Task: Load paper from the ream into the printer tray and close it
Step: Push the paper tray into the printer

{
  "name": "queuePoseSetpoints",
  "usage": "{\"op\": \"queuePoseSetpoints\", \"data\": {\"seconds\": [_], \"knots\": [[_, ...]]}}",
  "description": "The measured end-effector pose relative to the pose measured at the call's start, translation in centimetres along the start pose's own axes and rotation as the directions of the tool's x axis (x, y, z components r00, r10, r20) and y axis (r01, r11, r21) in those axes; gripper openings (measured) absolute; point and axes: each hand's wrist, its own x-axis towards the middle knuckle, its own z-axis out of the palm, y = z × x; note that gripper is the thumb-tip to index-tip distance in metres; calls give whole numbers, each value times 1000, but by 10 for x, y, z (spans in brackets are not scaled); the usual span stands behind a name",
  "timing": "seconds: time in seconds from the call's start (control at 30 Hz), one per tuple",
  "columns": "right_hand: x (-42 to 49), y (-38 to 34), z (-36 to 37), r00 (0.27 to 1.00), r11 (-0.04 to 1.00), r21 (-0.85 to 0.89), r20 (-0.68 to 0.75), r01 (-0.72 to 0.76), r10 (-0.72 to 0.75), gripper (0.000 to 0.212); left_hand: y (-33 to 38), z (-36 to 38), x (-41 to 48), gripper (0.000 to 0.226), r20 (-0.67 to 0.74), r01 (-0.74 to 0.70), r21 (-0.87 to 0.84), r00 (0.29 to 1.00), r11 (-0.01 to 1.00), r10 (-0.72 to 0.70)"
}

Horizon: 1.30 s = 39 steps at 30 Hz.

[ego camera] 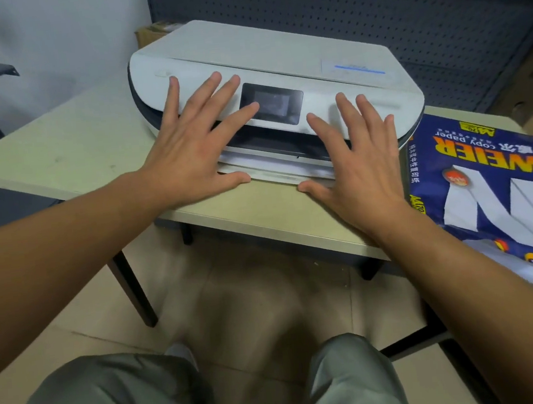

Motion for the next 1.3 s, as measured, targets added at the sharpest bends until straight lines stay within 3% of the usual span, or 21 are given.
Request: {"op": "queuePoseSetpoints", "data": {"seconds": [0.37, 0.6, 0.87, 1.3], "knots": [[17, 12, 14, 1000, 1000, 20, -14, -13, 13, 96, -4, 20, 12, 95, 23, 62, -39, 998, 997, -61], [14, 10, 15, 999, 1000, 16, -33, -19, 19, 88, -4, 21, 10, 92, -6, 67, -44, 998, 997, -67], [16, 11, 20, 993, 999, 32, -107, -41, 44, 68, -4, 23, 11, 73, -52, 75, -19, 996, 997, -76], [16, 11, 23, 991, 999, 17, -126, -40, 41, 66, -4, 25, 10, 71, -75, 82, -8, 994, 997, -82]]}}
